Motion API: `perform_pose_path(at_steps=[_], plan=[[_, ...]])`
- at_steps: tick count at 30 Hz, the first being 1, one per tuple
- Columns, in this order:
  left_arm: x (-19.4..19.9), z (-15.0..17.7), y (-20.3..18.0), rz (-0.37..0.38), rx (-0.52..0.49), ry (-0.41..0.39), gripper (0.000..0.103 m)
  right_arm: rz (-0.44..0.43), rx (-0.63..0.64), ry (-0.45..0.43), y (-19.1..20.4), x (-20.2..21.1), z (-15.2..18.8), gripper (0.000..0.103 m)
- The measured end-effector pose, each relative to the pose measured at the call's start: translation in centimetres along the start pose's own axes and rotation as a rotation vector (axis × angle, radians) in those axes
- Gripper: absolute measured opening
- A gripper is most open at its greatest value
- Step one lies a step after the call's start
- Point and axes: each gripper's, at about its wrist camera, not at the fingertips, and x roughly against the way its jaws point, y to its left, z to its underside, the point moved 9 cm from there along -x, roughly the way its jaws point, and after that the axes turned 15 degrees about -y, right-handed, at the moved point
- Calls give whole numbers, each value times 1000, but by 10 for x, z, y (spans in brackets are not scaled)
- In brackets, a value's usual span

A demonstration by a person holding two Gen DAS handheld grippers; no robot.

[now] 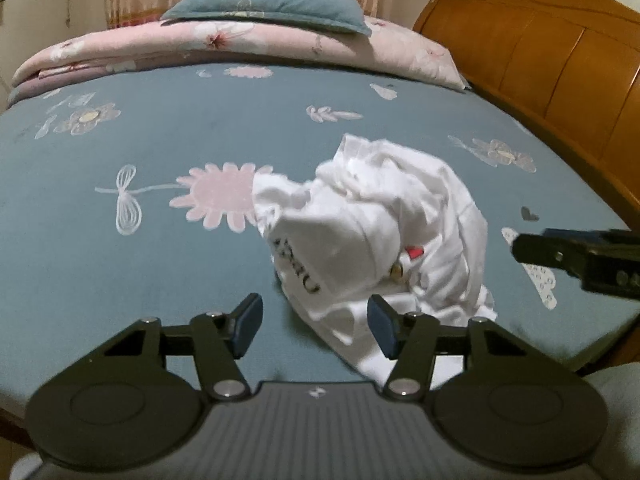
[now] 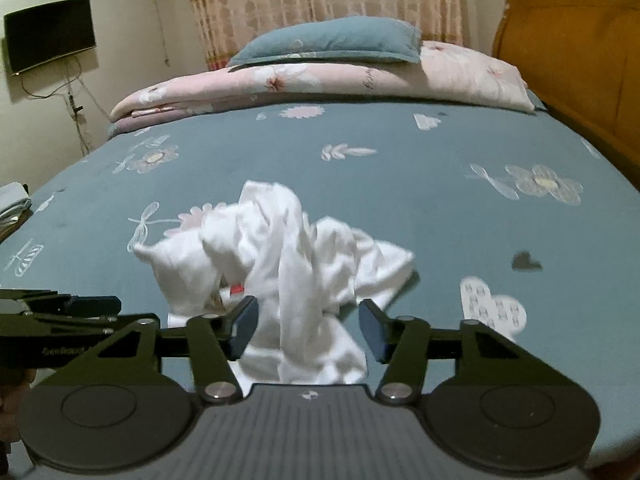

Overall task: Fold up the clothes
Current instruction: 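Grasp the white T-shirt fabric with the right tool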

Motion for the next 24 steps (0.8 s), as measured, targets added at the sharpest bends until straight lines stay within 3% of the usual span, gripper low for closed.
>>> perform_pose_path(at_steps=[1, 3, 4, 10, 19, 20, 21, 24], plan=[[-1, -4, 1, 2, 0, -5, 57, -7, -1, 3, -1, -6, -5, 48], [-3, -10, 4, 4, 6, -8, 58, -19, -6, 7, -2, -17, -13, 32], [-5, -13, 4, 8, 8, -9, 58, -26, -14, 11, -3, -24, -17, 31], [-14, -26, 11, 26, 13, -13, 61, -52, -32, 29, -1, -60, -31, 31], [-26, -32, 14, 39, 13, -21, 65, -38, 5, 113, 1, -98, -17, 30], [-27, -32, 14, 42, 11, -21, 65, -46, 3, 119, 1, -99, -15, 23], [-27, -32, 13, 48, 10, -21, 65, -53, -1, 124, 1, -98, -13, 5], [-27, -32, 9, 61, 2, -21, 65, -66, -1, 123, -2, -90, -12, 5]])
